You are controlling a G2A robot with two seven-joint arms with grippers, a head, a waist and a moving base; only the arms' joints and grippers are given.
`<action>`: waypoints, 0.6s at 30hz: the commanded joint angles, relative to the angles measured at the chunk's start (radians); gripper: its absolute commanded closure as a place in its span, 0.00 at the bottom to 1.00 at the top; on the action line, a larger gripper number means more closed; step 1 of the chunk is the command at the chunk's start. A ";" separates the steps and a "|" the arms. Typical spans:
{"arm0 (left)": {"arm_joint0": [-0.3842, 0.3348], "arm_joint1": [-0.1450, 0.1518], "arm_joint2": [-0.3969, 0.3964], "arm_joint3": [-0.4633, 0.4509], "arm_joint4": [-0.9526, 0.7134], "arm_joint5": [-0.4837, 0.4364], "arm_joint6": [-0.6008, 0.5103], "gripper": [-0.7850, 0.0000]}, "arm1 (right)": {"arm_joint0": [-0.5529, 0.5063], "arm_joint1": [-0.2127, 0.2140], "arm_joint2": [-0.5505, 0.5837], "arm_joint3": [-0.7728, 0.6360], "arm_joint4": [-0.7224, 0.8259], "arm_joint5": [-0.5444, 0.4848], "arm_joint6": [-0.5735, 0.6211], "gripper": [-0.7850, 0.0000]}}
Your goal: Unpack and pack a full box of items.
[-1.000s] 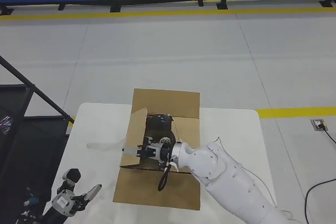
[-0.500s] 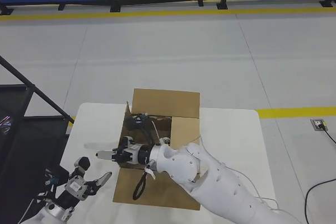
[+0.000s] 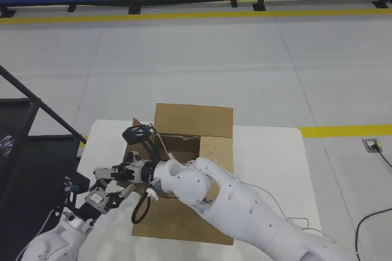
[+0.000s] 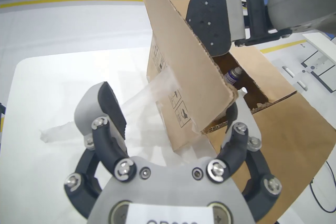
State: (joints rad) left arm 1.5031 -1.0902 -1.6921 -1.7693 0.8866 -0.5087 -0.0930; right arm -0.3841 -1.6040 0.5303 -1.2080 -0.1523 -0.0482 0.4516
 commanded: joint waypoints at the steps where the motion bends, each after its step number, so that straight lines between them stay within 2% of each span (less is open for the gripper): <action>1: 0.008 0.001 -0.015 0.001 -0.013 -0.001 0.007 0.00 | -0.004 -0.004 0.006 0.005 0.002 -0.018 0.010 0.00; 5: 0.026 0.003 -0.051 0.003 -0.030 0.006 0.018 0.00 | -0.029 0.001 0.032 -0.011 -0.006 -0.053 0.040 0.00; 10: 0.023 0.005 -0.077 0.025 -0.049 0.016 -0.005 0.00 | -0.088 0.029 0.108 -0.077 0.037 -0.148 0.140 0.00; 18: 0.011 0.007 -0.071 0.086 -0.032 0.043 -0.038 0.00 | -0.270 0.112 0.326 -0.348 0.014 -0.222 0.271 0.00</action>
State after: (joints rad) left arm 1.5185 -1.0836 -1.7672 -1.6955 0.8487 -0.4746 -0.1254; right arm -0.6221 -1.5039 0.8181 -1.5055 -0.1371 -0.2620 0.6951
